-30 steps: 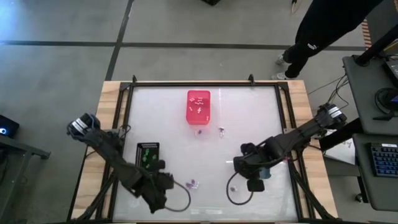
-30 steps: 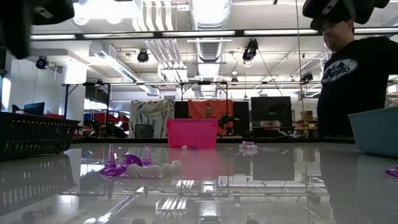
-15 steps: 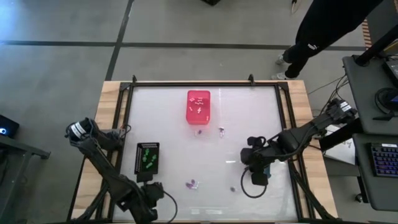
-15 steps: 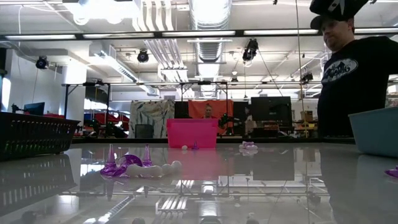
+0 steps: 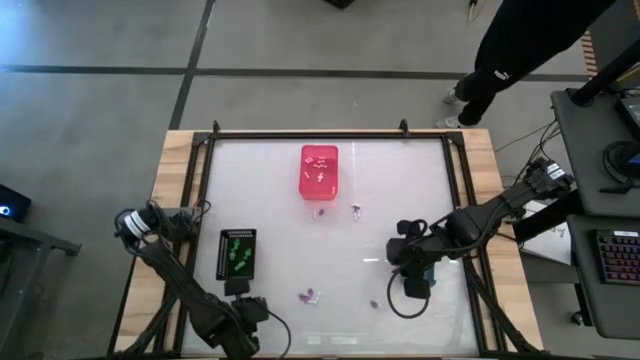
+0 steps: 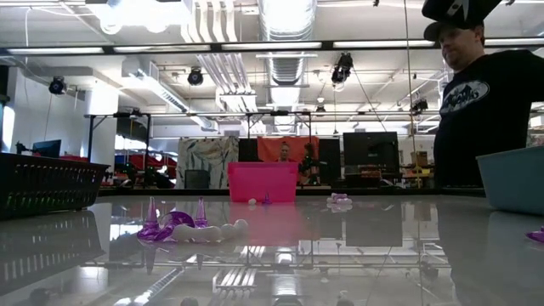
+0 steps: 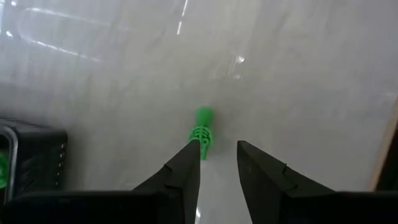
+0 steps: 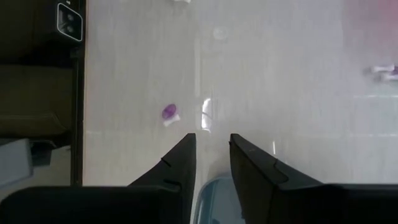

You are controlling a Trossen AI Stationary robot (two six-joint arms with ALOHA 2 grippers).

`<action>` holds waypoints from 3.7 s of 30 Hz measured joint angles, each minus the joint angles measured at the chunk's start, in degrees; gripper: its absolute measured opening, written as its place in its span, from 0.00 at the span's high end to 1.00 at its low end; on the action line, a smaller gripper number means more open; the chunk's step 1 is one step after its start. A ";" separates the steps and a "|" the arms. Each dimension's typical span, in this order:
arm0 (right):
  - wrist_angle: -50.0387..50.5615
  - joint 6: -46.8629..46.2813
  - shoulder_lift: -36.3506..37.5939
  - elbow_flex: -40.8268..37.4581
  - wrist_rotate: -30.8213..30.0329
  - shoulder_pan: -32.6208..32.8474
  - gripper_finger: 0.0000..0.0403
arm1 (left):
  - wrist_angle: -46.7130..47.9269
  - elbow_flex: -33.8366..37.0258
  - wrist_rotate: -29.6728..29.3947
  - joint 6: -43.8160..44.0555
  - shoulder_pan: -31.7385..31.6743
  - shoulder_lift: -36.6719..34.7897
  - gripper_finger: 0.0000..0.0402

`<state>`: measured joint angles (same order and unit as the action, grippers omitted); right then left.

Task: Sort Halloween decoration
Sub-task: Put the skeleton toy into the black basket, then put the witch hat toy into the blue bin

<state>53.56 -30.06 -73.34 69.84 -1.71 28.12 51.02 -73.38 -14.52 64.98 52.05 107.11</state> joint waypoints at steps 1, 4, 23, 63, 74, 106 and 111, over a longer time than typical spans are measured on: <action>-0.02 0.02 0.00 0.00 0.01 0.00 0.79 | 0.04 0.00 -0.11 -0.26 0.00 0.35 0.78; -0.23 0.02 0.00 0.00 0.00 0.00 0.80 | 0.17 0.00 -0.57 -0.96 -0.19 1.66 0.78; -1.92 0.08 -0.02 0.00 0.02 0.00 0.80 | 0.18 0.02 -0.95 0.49 -0.85 4.24 0.78; -3.12 0.97 -0.07 0.00 0.02 0.00 0.80 | 5.60 -1.88 -0.89 -6.00 -2.00 -7.31 1.00; -5.09 4.02 -0.07 0.00 0.00 0.00 0.80 | 19.10 2.27 -5.98 -3.80 -6.23 -19.74 1.00; -12.29 8.73 -0.07 0.00 -8.92 -0.02 0.80 | 10.35 29.42 -5.58 -4.01 -20.35 -37.40 0.74; -18.28 11.66 -0.07 -1.05 -15.44 -0.02 0.80 | 9.88 23.40 -16.26 -4.31 -17.86 -37.42 0.73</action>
<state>35.27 -18.41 -73.41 68.79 -17.15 28.10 60.90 -49.99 -30.78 60.67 34.19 69.69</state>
